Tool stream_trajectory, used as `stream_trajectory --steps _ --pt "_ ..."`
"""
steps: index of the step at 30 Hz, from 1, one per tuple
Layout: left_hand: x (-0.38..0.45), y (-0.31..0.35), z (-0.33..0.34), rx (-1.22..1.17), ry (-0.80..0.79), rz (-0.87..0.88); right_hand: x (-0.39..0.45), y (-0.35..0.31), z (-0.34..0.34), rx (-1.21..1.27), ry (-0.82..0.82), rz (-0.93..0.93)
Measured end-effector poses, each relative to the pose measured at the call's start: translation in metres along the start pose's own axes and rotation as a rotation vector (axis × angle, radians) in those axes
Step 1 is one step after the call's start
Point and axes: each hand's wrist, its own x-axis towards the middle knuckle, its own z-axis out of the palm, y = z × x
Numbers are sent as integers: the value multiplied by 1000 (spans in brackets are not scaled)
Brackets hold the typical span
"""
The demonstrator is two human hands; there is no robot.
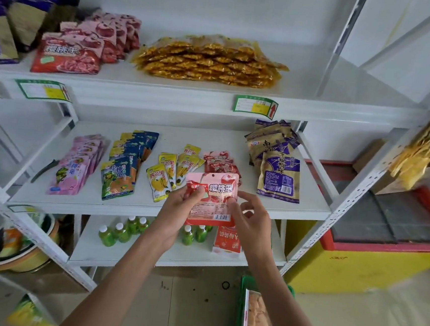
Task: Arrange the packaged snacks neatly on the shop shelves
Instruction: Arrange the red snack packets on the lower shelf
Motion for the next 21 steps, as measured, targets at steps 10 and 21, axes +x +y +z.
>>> stream_trajectory --steps 10,21 --pt "11 -10 -11 -93 160 90 1 9 8 57 -28 -29" --pt "21 -35 -12 27 43 102 -9 27 55 -187 -56 -287"
